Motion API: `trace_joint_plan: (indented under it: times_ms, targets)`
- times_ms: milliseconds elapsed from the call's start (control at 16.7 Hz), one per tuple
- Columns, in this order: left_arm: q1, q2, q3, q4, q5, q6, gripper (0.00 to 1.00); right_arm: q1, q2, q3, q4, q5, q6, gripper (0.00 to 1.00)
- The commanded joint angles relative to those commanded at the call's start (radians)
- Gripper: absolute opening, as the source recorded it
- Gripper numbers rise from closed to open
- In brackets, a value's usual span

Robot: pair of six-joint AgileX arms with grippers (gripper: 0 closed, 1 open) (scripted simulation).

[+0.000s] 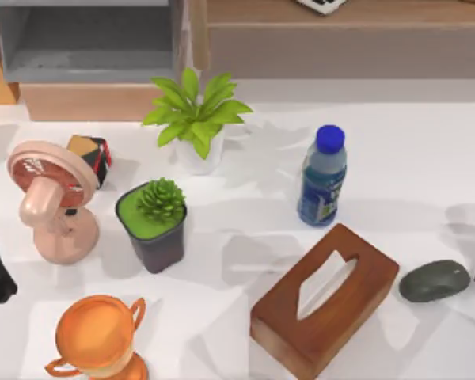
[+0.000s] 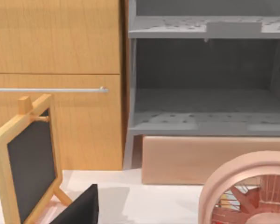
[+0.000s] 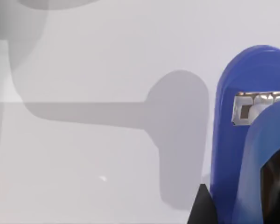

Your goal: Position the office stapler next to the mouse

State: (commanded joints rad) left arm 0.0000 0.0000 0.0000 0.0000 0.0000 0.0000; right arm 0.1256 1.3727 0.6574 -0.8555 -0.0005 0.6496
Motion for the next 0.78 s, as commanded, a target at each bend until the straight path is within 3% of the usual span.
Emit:
trace_joint_plan:
  times_ms: [300,780]
  targets:
    - [0.0,0.0,0.0,0.0,0.0,0.0,1.0,0.023,0.052,0.099,-0.052,0.01,0.011,0.0]
    - [0.0,0.0,0.0,0.0,0.0,0.0,1.0,0.099,0.333,0.598,-0.234,0.023,-0.06,0.0]
